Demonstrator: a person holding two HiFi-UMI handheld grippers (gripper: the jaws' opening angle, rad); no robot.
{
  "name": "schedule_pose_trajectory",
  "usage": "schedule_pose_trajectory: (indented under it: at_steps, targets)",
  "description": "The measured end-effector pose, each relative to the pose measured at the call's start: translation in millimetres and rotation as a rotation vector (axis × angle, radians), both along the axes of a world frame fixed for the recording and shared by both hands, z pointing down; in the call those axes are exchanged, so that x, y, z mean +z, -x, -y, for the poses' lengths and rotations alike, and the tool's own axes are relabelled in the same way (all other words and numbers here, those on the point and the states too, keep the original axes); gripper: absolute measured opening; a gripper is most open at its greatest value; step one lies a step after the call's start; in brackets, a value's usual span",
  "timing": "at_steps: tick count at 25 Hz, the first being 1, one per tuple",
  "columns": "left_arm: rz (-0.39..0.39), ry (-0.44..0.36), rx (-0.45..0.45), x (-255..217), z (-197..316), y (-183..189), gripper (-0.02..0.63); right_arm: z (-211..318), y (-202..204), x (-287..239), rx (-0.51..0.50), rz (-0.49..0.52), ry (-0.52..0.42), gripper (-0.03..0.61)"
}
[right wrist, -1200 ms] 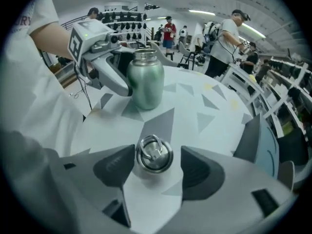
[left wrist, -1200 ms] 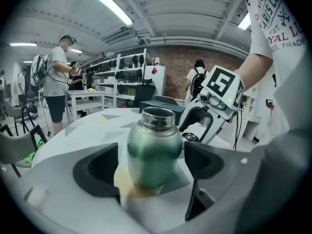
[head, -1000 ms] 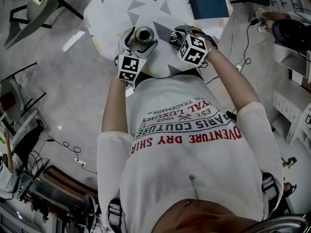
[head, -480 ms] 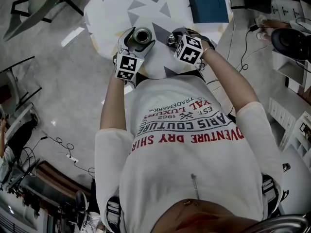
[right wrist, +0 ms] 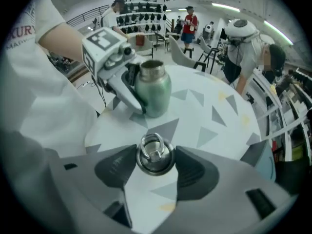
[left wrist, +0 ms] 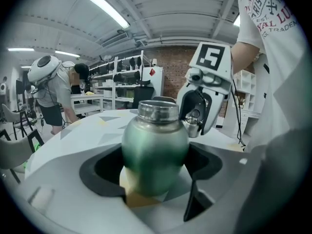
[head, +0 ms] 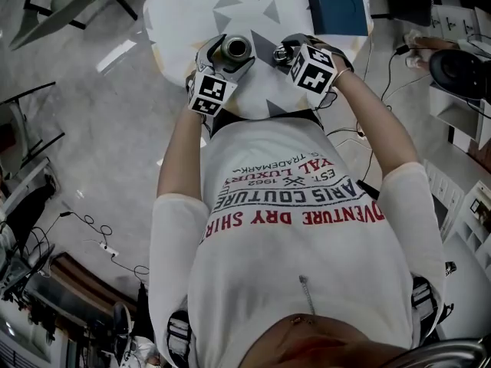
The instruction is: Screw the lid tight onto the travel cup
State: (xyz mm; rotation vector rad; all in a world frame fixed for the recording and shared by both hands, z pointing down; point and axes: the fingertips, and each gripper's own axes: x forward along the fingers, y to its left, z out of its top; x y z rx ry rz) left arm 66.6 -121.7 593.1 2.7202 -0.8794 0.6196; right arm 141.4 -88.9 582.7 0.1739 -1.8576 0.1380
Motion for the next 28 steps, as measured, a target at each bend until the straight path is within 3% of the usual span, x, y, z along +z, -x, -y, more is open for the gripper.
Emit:
schedule_pose_trajectory:
  at_steps: [4,9,21,28]
  targets:
    - [-0.003,-0.005,0.014,-0.5,0.2,-0.6,0.382,11.8,31.7,-51.8,-0.109,0.114,-0.087,0.256]
    - [-0.005,-0.003,0.023,-0.3,1.1,-1.7,0.382,24.2,67.1,-89.2,-0.204,0.15,-0.123,0.256]
    - [-0.01,-0.008,0.014,1.3,2.5,-2.0,0.382,19.1,110.9,-83.6,-0.406,0.085,-0.034,0.256]
    - [-0.011,-0.005,0.012,1.2,2.8,-1.8,0.382,15.1,117.8,-69.1,-0.462,0.051,-0.022,0.256]
